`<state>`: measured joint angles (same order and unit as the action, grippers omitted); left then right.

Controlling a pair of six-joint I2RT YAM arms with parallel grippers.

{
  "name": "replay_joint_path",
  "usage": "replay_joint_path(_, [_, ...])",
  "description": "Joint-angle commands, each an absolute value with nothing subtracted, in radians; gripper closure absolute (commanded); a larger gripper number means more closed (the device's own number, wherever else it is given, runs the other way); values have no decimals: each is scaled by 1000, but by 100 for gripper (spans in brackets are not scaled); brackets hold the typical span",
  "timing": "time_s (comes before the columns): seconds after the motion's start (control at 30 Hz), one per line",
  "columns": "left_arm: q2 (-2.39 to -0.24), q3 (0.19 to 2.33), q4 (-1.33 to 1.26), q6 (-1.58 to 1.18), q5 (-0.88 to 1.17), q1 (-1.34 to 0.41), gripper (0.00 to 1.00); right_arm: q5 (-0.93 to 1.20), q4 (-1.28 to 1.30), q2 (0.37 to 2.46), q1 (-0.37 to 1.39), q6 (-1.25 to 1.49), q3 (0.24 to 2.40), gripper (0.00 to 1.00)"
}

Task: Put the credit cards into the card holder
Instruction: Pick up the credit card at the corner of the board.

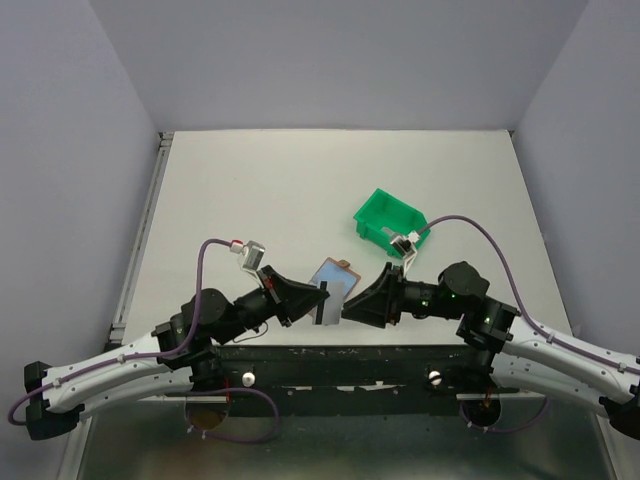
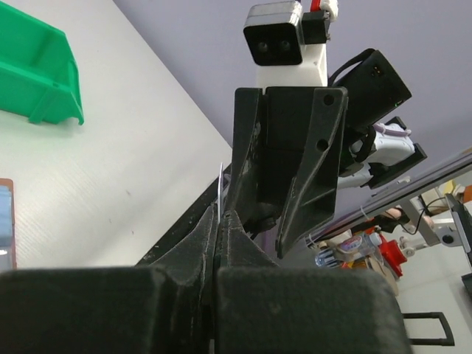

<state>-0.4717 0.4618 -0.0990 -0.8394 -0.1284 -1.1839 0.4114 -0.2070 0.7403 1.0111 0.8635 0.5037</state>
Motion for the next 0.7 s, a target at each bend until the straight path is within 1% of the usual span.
replay_joint_path(0.0, [-466,422,-188,-880,-87,-1181,100,295,-201,718,1008,807,518,47])
replay_joint_path(0.13, [-489,408,-271,-900,-63,-1181,100,285,-216,756,1005,798,538,47])
replay_joint_path(0.3, [-489,405,-307,-907,-57,-1181,100,293,-268,787,1003,816,528,47])
replay_joint_path(0.53, [-476,380,-314,-914,-69,-1180,100,282,-366,773,1000,844,483,56])
replay_joint_path(0.67, [-471,362,-334,-920,-84,-1181,100,307,-449,805,999,876,471,60])
